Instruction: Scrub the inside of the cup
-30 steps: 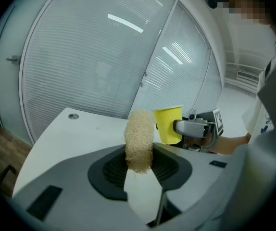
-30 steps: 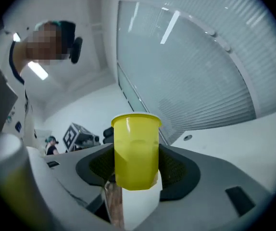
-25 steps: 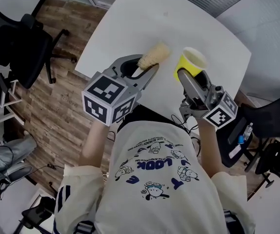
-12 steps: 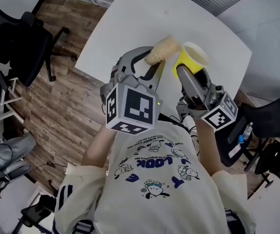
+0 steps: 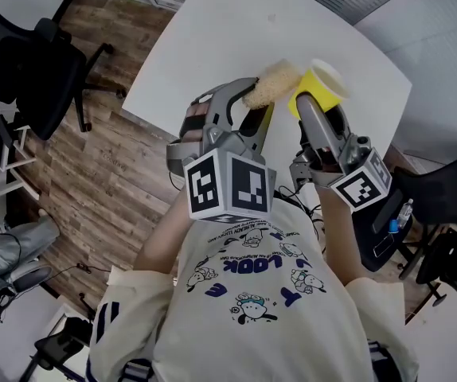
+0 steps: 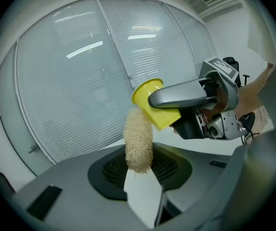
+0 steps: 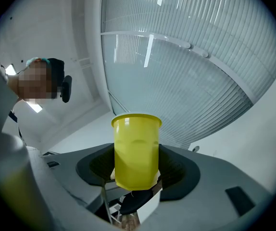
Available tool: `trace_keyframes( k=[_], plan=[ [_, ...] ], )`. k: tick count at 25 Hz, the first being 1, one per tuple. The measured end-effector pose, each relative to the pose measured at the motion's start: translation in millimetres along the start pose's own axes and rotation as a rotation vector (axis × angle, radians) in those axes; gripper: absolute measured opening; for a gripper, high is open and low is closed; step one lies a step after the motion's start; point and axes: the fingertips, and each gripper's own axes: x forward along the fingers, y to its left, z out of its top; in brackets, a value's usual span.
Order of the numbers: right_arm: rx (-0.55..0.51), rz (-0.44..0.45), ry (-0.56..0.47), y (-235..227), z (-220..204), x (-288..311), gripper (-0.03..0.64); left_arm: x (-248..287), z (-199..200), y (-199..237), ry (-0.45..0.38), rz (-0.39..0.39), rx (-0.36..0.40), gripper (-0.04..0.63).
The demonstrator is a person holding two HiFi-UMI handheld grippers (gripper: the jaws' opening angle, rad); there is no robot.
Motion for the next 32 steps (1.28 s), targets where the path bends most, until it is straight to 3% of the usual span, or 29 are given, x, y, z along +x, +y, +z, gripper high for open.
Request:
trace_keyframes(
  k=[6,18,32],
  plan=[
    [-0.025,-0.028,-0.012,-7,8,-1,0.255,-1,-7,-11,0.015,-0.033,0.001,0.147],
    [-0.019,-0.053,0.009,-13,2,-5,0.255,-10,-2,-9,0.008,-0.007,0.010,0.147],
    [-0.034,0.012,0.069,11,-18,-3,0.253,-2,5,12,0.001,0.015,0.005,0.149]
  ],
)
